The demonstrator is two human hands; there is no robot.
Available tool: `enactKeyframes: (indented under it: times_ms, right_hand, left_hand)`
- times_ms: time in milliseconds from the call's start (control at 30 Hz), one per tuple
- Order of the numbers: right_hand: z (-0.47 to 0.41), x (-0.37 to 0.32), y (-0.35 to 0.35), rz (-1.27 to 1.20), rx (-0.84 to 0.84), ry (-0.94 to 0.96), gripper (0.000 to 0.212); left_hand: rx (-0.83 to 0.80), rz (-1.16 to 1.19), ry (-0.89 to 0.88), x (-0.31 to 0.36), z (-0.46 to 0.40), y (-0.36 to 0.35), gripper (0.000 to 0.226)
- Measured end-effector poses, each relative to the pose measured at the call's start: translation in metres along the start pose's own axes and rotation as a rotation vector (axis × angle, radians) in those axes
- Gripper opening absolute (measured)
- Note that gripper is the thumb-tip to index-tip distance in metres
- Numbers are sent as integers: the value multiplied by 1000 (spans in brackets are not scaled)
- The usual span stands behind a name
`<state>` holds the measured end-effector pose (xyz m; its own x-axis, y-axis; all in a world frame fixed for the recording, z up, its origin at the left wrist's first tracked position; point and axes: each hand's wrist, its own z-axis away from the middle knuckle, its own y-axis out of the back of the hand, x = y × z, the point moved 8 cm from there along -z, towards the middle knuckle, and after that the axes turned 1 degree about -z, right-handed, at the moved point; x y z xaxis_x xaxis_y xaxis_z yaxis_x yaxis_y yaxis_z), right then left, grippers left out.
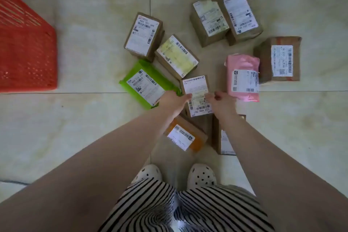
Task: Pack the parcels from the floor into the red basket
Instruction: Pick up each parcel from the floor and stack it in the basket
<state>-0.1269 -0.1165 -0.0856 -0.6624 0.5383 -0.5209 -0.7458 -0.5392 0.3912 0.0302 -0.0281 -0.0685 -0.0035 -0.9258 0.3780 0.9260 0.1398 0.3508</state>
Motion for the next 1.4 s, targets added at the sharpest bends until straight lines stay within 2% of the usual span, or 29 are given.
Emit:
enactKeyframes:
  times_ms: [100, 167, 267, 400, 533, 700, 767, 833, 900, 967, 1033, 1100, 1200, 1300, 1400]
  right_hand:
    - [-6, -5, -6, 105, -16, 32, 39]
    - [-2, -4, -8, 116, -11, 25, 34]
    - [15, -9, 6, 76, 44, -11, 31]
    - [67, -25, 33, -235, 67, -58, 21]
    - [140, -46, 52, -500, 51, -161, 20]
    - [240, -95, 57, -517, -35, -174, 18]
    - [277, -119, 52, -409, -128, -132, 28]
    - [301, -143, 50, -227, -180, -25, 52]
    - [320, -176, 49, 24, -199, 135, 83]
    - [336, -214, 33, 294, -289, 335, 96]
    - [355, -236, 0, 471, -478, 399, 89]
    - [369, -242, -35, 534, -667, 320, 76]
    - [382, -249, -79, 566, -754, 247, 65]
    - [393, -256, -118, 458, -717, 162, 60]
    - [402, -257, -152, 185, -632, 18, 57]
  left_hand:
    - [-70, -92, 15, 4, -12, -16, 30]
    - [-102, -65, 9, 9, -8, -21, 22]
    - [-47, -7, -46, 21, 15, -13, 30]
    - [2, 170, -170, 35, 66, 0, 51]
    - [-97, 402, -245, 48, 137, 20, 57]
    - [-148, 425, -257, 52, 225, 84, 54]
    - [-166, 394, -249, 48, 259, 120, 54]
    - [-204, 259, -279, 47, 286, 158, 51]
    - [-260, 38, -301, 38, 307, 192, 51]
    - [-336, -116, -310, 29, 322, 219, 55]
    - [-388, -165, -298, 20, 331, 241, 59]
    - [-411, -145, -275, 12, 331, 261, 68]
    - [-433, -100, -265, -8, 326, 295, 87]
    - [-328, 9, -250, -40, 322, 343, 103]
    - [-14, 160, -217, -70, 319, 400, 97]
